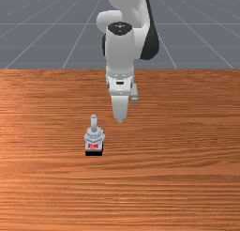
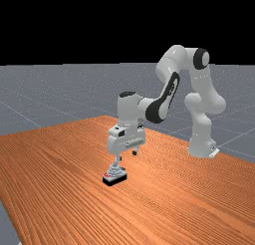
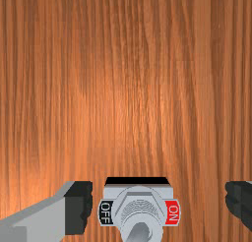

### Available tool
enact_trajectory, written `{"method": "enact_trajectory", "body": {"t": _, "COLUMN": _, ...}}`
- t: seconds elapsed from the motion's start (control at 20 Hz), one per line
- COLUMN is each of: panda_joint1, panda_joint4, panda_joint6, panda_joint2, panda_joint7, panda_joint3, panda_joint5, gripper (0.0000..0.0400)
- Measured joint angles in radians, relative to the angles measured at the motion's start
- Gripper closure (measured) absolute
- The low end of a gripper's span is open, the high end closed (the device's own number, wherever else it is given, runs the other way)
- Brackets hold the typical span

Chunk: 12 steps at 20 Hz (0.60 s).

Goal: Turn on the trigger

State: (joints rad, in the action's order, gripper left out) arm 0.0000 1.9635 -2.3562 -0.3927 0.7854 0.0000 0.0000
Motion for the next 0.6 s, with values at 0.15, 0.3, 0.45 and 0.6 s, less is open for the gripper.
{"method": "enact_trajectory", "body": {"t": 0.15, "panda_joint1": 0.0, "panda_joint4": -0.292, "panda_joint6": 0.484, "panda_joint2": 0.12, "panda_joint7": 0.0, "panda_joint3": 0.0, "panda_joint5": 0.001, "gripper": 0.031}}
{"method": "enact_trajectory", "body": {"t": 0.3, "panda_joint1": 0.0, "panda_joint4": -0.517, "panda_joint6": 0.658, "panda_joint2": 0.144, "panda_joint7": -0.001, "panda_joint3": 0.0, "panda_joint5": 0.001, "gripper": 0.038}}
{"method": "enact_trajectory", "body": {"t": 0.45, "panda_joint1": 0.003, "panda_joint4": -0.526, "panda_joint6": 0.668, "panda_joint2": 0.14, "panda_joint7": -0.005, "panda_joint3": -0.001, "panda_joint5": -0.01, "gripper": 0.0395}}
{"method": "enact_trajectory", "body": {"t": 0.6, "panda_joint1": 0.003, "panda_joint4": -0.525, "panda_joint6": 0.667, "panda_joint2": 0.141, "panda_joint7": -0.007, "panda_joint3": -0.002, "panda_joint5": -0.014, "gripper": 0.0399}}
